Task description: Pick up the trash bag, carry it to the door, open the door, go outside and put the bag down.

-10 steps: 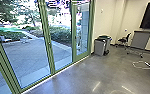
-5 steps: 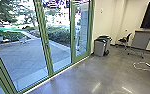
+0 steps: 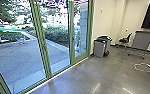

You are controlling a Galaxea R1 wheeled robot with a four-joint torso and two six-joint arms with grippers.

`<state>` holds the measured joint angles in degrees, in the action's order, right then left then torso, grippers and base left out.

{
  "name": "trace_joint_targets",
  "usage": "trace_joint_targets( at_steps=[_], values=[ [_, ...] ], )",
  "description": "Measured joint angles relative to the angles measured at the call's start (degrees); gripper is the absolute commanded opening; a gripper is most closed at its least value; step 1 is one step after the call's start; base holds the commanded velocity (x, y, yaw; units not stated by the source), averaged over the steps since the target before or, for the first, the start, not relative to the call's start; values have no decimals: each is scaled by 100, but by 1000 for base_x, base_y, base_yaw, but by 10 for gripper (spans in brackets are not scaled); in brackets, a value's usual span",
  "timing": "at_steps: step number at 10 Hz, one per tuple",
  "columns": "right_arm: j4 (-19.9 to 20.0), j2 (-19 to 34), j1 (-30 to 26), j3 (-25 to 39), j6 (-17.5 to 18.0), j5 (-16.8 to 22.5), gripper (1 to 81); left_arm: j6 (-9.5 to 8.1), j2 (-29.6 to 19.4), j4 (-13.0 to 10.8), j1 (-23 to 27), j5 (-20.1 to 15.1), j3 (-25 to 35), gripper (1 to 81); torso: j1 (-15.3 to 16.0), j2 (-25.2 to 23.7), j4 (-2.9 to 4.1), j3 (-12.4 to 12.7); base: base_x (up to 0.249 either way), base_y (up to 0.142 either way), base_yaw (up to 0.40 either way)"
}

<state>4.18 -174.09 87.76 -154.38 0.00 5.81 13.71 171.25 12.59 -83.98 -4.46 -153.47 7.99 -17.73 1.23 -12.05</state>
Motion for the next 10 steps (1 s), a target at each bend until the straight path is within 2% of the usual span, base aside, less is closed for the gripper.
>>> trace_joint_targets(
  at_steps=[1, 10],
  values=[
    [0, 2, 0, 0, 0, -22, 811, 0, 0, 0, -2, -2, 0, 10, 0, 0, 0, 0, 163, -64, 0],
    [-2, 0, -6, -11, 0, -83, 811, 0, 0, 0, -2, -5, 0, 10, 0, 0, 0, 0, 163, 0, 0]
  ],
)
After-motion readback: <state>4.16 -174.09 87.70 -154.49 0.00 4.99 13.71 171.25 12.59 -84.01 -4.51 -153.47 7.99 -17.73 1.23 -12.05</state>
